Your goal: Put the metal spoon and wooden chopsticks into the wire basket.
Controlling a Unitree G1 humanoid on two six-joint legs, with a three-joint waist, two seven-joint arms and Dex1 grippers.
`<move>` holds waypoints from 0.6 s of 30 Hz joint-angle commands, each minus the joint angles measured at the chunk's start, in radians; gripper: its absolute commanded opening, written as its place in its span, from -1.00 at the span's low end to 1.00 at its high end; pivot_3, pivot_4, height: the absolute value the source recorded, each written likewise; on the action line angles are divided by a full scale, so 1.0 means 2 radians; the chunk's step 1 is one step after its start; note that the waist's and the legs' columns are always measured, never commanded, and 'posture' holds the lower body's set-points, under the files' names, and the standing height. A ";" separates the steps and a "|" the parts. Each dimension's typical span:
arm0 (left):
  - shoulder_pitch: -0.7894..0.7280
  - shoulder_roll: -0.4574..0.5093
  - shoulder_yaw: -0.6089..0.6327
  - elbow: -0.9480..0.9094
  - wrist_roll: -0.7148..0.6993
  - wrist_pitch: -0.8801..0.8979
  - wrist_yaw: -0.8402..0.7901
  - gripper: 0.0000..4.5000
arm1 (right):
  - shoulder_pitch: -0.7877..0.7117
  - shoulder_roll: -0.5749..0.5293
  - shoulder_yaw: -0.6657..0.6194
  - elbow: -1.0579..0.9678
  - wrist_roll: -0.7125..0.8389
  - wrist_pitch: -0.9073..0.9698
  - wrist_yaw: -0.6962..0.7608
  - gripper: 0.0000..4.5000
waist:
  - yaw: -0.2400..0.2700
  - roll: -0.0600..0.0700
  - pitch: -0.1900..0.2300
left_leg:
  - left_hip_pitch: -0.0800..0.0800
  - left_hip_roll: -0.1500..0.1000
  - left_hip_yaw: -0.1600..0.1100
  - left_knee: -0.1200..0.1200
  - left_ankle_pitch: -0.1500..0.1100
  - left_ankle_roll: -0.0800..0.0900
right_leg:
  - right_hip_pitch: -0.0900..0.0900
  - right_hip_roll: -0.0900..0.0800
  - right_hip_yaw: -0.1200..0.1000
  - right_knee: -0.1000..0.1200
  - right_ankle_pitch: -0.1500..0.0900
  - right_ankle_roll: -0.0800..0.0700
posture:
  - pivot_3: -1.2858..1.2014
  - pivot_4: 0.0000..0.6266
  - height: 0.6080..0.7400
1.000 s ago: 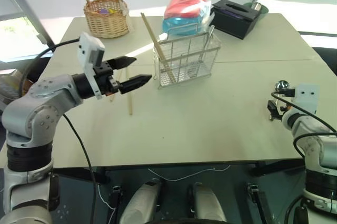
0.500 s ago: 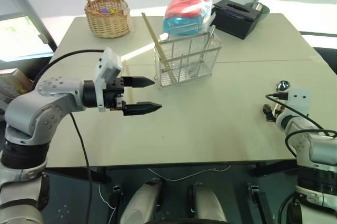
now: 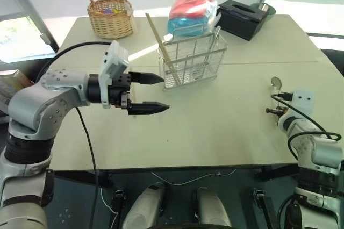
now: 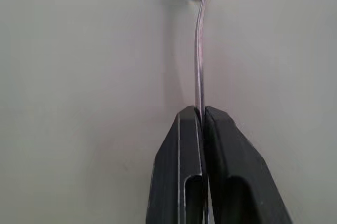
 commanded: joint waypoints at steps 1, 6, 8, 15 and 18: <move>-0.010 0.003 0.003 -0.005 0.003 -0.008 -0.005 1.00 | 0.007 -0.003 -0.010 0.002 -0.009 -0.001 -0.004 -0.98 | 0.000 0.000 0.000 | 0.000 0.000 0.000 0.000 0.000 0.000 | 0.000 0.000 0.000 0.000 0.000 0.000 | 0.03 -0.52 0.78; -0.019 -0.002 0.002 0.007 0.010 -0.012 -0.006 1.00 | 0.021 -0.010 -0.004 -0.016 -0.017 -0.022 0.003 -0.98 | 0.002 0.000 0.000 | 0.000 0.000 0.000 0.000 0.000 0.000 | 0.000 0.000 0.000 0.000 0.000 0.000 | 0.03 -0.52 0.78; -0.022 -0.004 0.001 0.012 0.012 -0.015 -0.009 1.00 | 0.031 -0.022 0.009 -0.038 -0.027 -0.044 0.013 -0.98 | 0.001 0.000 0.000 | 0.000 0.000 0.000 0.000 0.000 0.000 | 0.000 0.000 0.000 0.000 0.000 0.000 | 0.03 -0.52 0.78; -0.034 -0.010 -0.007 0.033 0.028 -0.030 -0.017 1.00 | 0.046 -0.087 0.058 -0.115 -0.083 -0.132 0.056 -0.98 | -0.005 0.002 0.001 | -0.001 0.000 0.001 0.000 0.000 0.000 | 0.000 0.000 0.001 0.000 0.000 0.000 | 0.03 -0.52 0.78; -0.042 -0.015 -0.009 0.046 0.036 -0.039 -0.018 1.00 | 0.010 -0.133 0.079 -0.134 -0.086 -0.151 0.104 -0.98 | -0.012 0.003 0.002 | -0.001 0.000 0.001 -0.001 0.000 0.000 | 0.000 0.000 0.001 0.000 0.000 0.000 | 0.03 -0.52 0.78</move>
